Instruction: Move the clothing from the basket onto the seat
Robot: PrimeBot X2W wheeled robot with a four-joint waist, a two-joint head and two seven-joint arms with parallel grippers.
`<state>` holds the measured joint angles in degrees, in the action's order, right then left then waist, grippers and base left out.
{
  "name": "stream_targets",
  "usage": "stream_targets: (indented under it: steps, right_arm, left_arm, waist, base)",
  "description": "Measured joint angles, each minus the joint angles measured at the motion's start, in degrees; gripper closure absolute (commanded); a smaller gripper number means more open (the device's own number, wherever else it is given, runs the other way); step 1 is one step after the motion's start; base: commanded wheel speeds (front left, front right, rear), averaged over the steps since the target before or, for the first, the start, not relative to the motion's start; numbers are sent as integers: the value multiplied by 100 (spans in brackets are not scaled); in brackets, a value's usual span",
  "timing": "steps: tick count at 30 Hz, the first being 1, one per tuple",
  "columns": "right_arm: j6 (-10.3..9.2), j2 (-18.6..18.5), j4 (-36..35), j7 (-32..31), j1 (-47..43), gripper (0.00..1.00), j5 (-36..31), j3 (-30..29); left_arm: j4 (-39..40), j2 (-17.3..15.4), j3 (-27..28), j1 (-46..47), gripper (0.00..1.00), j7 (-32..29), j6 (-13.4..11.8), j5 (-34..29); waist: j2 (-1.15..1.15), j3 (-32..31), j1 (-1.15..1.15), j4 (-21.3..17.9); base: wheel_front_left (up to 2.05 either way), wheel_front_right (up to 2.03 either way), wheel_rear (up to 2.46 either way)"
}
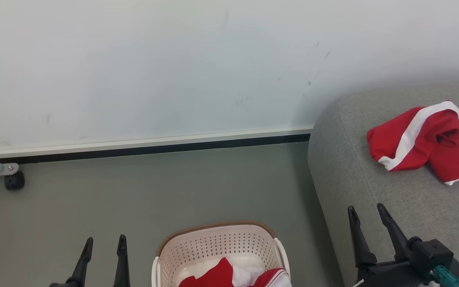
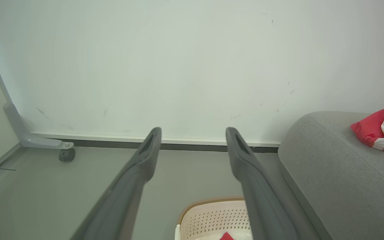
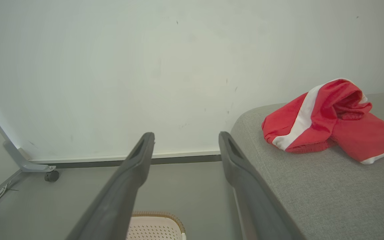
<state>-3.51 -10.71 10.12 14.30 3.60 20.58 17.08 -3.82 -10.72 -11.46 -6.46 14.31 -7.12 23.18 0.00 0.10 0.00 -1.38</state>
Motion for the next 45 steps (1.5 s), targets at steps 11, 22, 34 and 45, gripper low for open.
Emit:
stream_targets:
  steps: [11, 22, 34, 45]
  right_arm:
    - [-52, -38, -401, 0, -194, 0, -1, -104]
    - [-59, -47, -558, 0, -238, 0, -2, -167]
    - [-110, -137, -735, 0, -233, 0, -36, -326]
    - [-159, -268, -839, 0, 280, 0, -36, -694]
  left_arm:
    - [74, 93, 83, -10, 0, 0, 0, -168]
    - [110, 143, 145, -19, 0, 0, 0, -229]
    - [210, 167, 116, -28, 0, 0, 13, -319]
    - [-349, 263, -443, 758, 0, -73, 322, -547]
  waist:
    - [0, -39, 0, -25]
    - [0, 8, 0, 1]
    - [0, 254, 0, 8]
    - [0, 917, 0, 9]
  base:
    - [0, 0, 0]
    - [0, 0, 0]
    - [0, 0, 0]
    - [0, 0, 0]
